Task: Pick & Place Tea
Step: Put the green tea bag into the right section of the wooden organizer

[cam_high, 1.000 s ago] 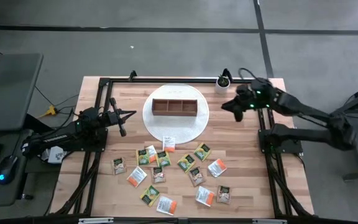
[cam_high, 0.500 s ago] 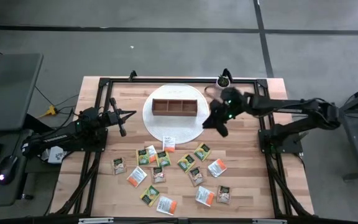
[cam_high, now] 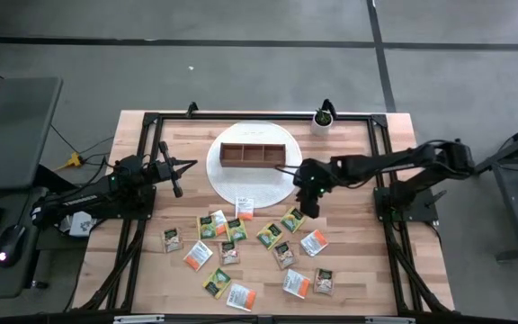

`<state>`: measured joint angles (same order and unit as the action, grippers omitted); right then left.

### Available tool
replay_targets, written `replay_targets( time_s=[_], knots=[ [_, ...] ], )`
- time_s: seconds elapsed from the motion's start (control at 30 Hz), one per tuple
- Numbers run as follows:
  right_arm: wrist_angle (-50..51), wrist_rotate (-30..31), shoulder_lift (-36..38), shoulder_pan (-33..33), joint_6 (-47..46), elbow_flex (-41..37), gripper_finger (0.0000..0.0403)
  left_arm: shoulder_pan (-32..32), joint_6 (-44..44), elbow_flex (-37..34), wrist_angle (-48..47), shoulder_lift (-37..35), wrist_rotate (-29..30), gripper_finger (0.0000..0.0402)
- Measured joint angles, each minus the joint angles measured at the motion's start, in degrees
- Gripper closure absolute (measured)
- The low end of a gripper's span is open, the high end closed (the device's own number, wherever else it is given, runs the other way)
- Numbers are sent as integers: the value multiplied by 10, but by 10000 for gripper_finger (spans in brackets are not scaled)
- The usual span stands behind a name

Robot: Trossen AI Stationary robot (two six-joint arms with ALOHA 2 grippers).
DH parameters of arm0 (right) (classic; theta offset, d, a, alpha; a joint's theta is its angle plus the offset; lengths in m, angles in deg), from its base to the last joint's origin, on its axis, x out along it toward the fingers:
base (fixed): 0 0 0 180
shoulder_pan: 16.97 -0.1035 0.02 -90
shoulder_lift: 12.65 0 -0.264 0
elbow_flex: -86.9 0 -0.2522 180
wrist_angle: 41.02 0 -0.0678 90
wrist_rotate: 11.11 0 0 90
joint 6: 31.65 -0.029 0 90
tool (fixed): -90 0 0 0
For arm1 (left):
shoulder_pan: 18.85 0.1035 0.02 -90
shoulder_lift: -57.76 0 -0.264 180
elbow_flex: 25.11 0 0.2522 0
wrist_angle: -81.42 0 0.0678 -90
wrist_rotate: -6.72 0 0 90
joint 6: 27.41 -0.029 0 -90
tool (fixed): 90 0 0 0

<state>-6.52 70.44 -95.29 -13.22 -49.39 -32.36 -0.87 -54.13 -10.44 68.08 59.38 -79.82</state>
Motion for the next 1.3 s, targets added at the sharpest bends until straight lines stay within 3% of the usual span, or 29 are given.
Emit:
replay_targets(
  time_s=[0.13,0.33,0.63,1.17,1.3],
  knots=[
    [4,6,-11,-10,-94,0,298,0,0,0,0,0,0,401],
    [47,4,-38,-19,-246,0,235,0,0,0,0,0,0,401],
    [23,-60,-103,-56,-332,0,159,0,0,0,0,0,0,401],
    [-4,-42,-157,-61,-393,4,154,0,0,0,0,0,0,401],
    [-14,-39,-161,-61,-408,4,173,0,0,0,0,0,0,401]
  ],
)
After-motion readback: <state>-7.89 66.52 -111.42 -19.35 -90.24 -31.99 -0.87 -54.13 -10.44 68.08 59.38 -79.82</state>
